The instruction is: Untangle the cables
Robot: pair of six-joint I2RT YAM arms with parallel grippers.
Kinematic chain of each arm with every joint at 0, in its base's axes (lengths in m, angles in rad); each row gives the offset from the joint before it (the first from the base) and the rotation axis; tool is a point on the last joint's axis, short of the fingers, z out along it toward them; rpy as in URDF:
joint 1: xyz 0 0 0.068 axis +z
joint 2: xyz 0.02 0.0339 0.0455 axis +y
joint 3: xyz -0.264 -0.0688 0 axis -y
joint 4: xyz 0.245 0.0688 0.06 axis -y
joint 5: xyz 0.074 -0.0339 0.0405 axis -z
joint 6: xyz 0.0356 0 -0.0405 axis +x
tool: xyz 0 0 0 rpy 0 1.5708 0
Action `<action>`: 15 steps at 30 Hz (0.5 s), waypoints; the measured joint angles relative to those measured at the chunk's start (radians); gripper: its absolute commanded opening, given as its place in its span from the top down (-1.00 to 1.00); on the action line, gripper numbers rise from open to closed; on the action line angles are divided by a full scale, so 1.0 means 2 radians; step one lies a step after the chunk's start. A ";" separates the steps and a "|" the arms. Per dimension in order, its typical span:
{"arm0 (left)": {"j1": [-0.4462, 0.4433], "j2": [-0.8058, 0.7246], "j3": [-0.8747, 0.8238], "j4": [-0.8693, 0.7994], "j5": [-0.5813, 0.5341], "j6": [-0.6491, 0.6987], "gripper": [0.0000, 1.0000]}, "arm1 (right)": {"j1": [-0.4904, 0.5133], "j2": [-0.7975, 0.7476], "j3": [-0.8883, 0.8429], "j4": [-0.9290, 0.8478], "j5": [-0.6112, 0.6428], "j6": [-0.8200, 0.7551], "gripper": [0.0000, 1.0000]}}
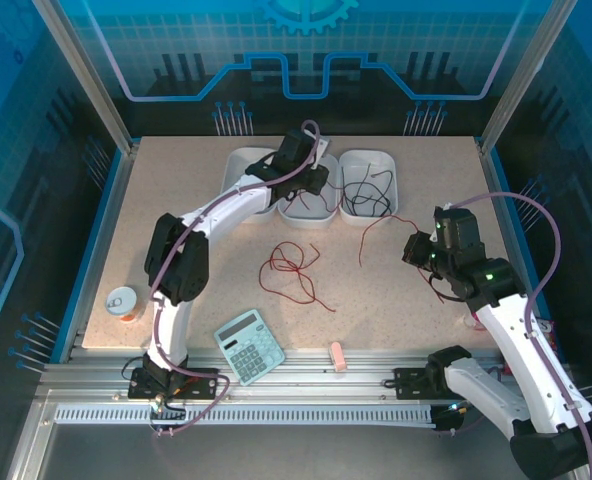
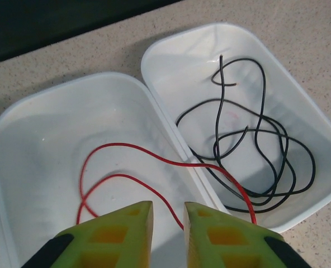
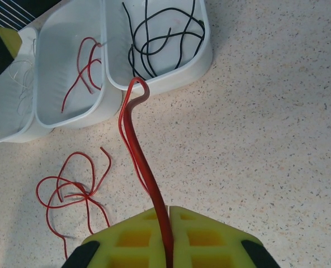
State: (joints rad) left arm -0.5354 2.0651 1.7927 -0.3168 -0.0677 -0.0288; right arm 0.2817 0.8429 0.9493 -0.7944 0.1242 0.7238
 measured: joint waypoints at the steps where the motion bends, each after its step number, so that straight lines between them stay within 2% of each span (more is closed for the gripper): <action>1: 0.001 0.002 0.000 -0.004 0.006 0.000 0.43 | 0.000 0.000 0.000 -0.001 0.000 0.000 1.00; 5: 0.001 0.002 0.000 -0.007 0.036 -0.010 0.14 | 0.001 -0.001 0.000 -0.006 0.007 0.000 1.00; 9: -0.006 0.002 0.000 -0.010 0.056 -0.012 0.11 | 0.001 -0.003 0.000 -0.012 0.014 0.000 1.00; 15: -0.025 0.021 0.015 -0.023 0.059 -0.011 0.13 | 0.001 -0.004 0.000 -0.013 0.014 0.000 1.00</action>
State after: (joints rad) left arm -0.5861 2.1078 1.8236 -0.3634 0.0498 -0.0502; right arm 0.2832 0.8352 0.9493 -0.8204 0.1532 0.7246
